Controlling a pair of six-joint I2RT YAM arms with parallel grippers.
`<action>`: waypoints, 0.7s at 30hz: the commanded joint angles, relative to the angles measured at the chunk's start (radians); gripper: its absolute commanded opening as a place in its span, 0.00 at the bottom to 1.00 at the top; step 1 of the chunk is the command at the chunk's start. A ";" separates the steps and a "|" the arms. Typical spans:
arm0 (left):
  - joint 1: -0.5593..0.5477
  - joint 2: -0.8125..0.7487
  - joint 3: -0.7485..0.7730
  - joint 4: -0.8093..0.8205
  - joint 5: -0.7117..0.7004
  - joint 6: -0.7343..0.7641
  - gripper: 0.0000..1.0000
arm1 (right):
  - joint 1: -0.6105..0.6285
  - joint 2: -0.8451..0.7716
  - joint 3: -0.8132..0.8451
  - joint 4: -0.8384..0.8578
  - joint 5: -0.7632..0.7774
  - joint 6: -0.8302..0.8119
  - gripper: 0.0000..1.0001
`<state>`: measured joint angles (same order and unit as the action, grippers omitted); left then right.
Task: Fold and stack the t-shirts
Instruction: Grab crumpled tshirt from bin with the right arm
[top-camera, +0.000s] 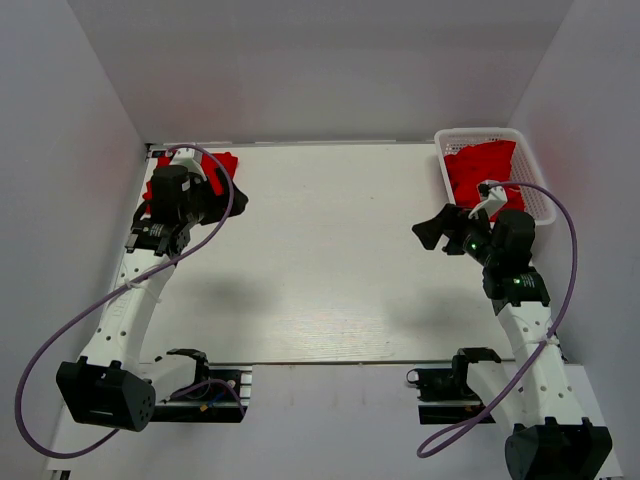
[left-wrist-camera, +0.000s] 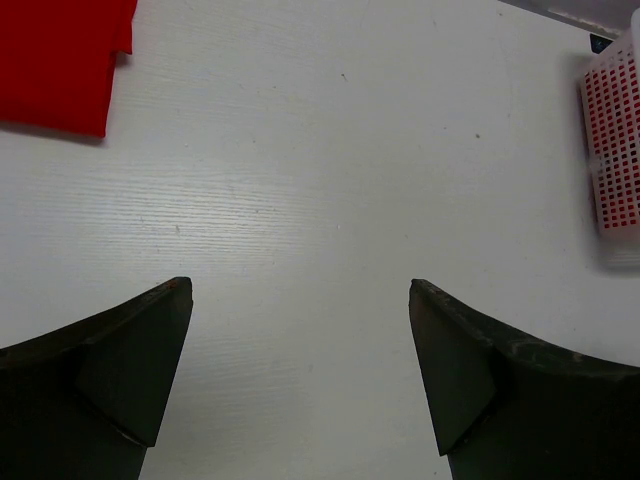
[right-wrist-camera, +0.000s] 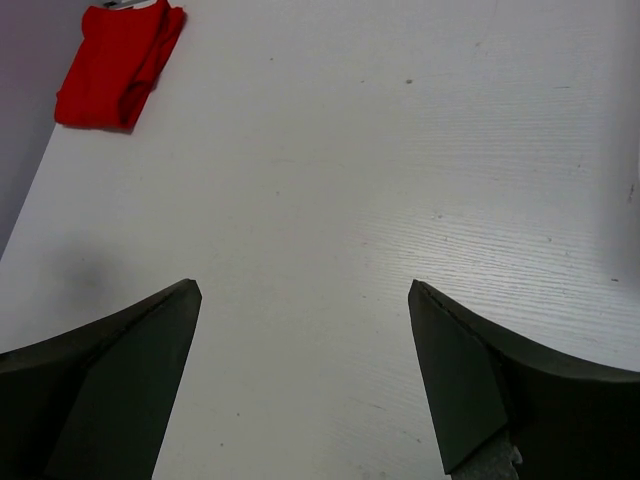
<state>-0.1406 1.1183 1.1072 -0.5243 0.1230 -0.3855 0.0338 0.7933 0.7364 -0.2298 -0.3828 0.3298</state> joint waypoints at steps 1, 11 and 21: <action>-0.002 -0.011 0.010 -0.014 -0.003 -0.006 1.00 | 0.002 -0.002 0.003 0.035 -0.047 -0.014 0.90; -0.002 -0.011 0.010 -0.023 -0.012 -0.006 1.00 | 0.002 -0.006 -0.023 0.095 0.011 -0.021 0.90; -0.002 0.000 0.019 -0.034 -0.022 -0.015 1.00 | -0.002 0.283 0.241 -0.026 0.449 0.003 0.90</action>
<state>-0.1406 1.1221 1.1072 -0.5453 0.1135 -0.3927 0.0341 1.0145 0.8234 -0.2028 -0.1791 0.3325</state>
